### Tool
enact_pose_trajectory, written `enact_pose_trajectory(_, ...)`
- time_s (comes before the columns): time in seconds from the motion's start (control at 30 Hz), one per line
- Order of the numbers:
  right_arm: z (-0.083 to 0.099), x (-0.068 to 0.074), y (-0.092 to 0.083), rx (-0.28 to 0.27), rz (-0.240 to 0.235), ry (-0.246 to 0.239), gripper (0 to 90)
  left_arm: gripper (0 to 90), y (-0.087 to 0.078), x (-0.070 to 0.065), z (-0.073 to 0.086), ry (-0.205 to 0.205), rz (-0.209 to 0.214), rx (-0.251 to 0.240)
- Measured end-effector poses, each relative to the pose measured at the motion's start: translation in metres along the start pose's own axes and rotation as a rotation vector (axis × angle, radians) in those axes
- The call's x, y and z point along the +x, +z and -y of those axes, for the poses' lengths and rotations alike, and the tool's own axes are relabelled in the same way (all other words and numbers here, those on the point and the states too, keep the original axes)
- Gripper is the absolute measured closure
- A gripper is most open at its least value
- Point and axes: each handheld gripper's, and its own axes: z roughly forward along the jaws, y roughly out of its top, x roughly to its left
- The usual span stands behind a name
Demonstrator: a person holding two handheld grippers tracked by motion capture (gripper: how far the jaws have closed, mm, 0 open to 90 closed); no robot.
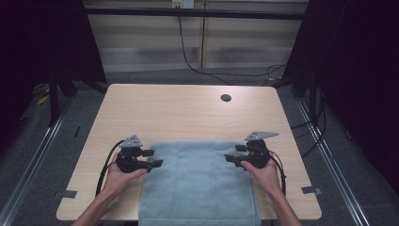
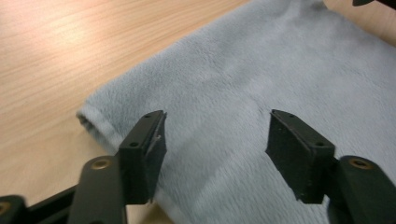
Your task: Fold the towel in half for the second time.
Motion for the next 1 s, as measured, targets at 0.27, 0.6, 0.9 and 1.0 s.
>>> enact_pose_trajectory(0.27, -0.012, -0.04, -0.002, -0.004, 0.027, 0.051, 38.8, 50.0, 0.016, 0.007, 0.005, 0.024, -0.034, 0.053)
enact_pose_trajectory(0.6, -0.01, -0.07, 0.024, 0.029, 0.055, 0.065, 37.0, 54.2, 0.016, 0.011, 0.008, 0.017, -0.03, 0.03)
enact_pose_trajectory(0.9, -0.001, -0.069, 0.029, 0.097, 0.056, 0.04, 48.2, 47.5, 0.003, 0.013, 0.0, -0.003, -0.032, -0.004)
enact_pose_trajectory(1.0, 0.001, -0.069, 0.03, 0.099, 0.051, 0.043, 52.4, 45.1, -0.006, 0.026, -0.006, -0.044, -0.037, -0.018)
